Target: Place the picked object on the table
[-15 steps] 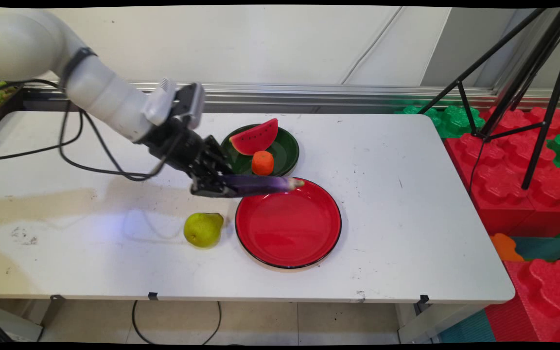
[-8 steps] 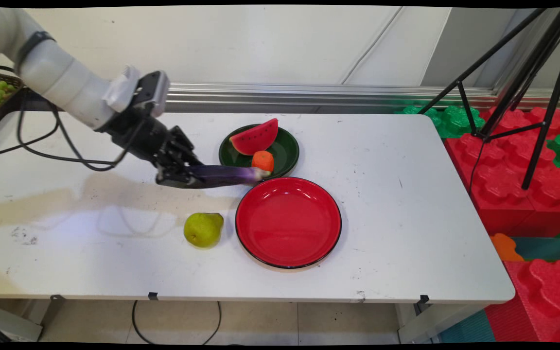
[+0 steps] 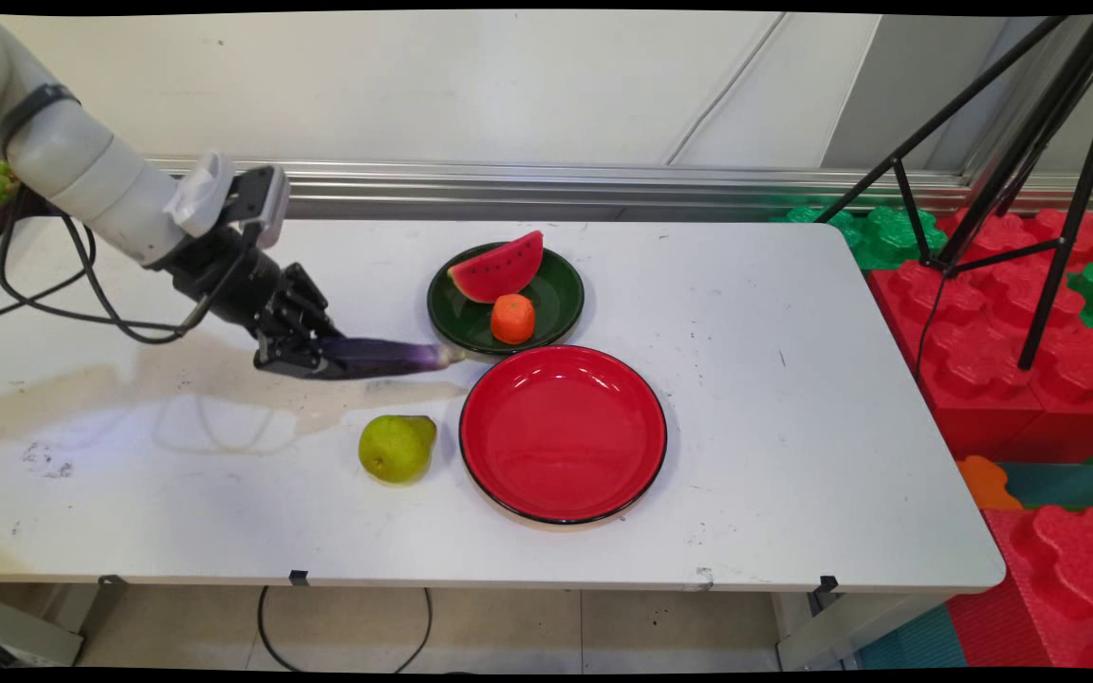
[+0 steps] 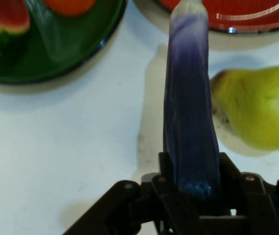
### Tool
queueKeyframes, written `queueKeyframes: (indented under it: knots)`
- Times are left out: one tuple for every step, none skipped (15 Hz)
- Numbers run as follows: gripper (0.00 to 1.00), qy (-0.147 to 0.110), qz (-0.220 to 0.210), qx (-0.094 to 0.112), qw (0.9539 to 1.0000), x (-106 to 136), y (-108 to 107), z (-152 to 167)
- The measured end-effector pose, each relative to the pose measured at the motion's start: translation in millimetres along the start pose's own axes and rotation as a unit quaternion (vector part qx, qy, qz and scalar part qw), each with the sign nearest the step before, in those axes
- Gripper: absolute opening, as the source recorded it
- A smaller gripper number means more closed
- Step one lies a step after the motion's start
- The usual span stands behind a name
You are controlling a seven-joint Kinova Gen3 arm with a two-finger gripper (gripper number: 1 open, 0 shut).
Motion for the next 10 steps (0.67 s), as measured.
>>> queueKeyframes:
  knots:
    - [0.0, -0.004, -0.005, -0.002, 1.0, -5, -1, 5]
    - [0.0, -0.007, -0.014, -0.004, 0.9999, -11, -3, 11]
    - [0.0, -0.009, -0.023, -0.004, 0.9997, -17, -4, 16]
    - [0.0, -0.011, -0.028, -0.005, 0.9995, -20, -5, 19]
    - [0.0, -0.014, -0.035, -0.006, 0.9993, -24, -5, 23]
    - [0.0, -0.017, -0.041, -0.007, 0.999, -29, -6, 26]
    - [0.0, -0.02, -0.05, -0.009, 0.9985, -36, -6, 31]
    - [0.0, -0.021, -0.054, -0.011, 0.9983, -39, -6, 34]
    - [0.0, -0.021, -0.059, -0.013, 0.998, -42, -6, 37]
    - [0.0, -0.019, -0.063, -0.016, 0.9977, -45, -6, 40]
